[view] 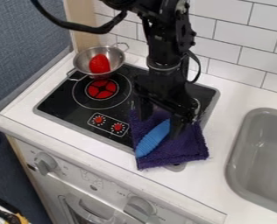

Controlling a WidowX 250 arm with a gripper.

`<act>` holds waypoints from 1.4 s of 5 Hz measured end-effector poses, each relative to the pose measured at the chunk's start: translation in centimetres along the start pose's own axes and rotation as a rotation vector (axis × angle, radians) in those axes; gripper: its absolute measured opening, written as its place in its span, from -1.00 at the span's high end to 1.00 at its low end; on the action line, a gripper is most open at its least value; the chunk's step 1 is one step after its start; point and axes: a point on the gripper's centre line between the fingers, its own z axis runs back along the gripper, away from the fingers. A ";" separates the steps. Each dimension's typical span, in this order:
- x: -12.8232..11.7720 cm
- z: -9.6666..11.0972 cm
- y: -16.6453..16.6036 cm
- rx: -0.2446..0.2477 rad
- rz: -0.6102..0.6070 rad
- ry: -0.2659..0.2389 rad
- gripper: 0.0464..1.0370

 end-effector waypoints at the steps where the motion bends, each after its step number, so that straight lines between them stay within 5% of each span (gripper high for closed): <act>1: -0.3 -0.6 0.0 -0.003 -0.003 0.026 -0.93; 3: 3.6 3.2 8.3 0.024 0.171 -0.048 -0.93; 4: 4.1 4.0 12.5 0.042 0.250 -0.042 -0.93; 7: 3.5 1.6 20.1 0.101 0.410 0.041 -0.93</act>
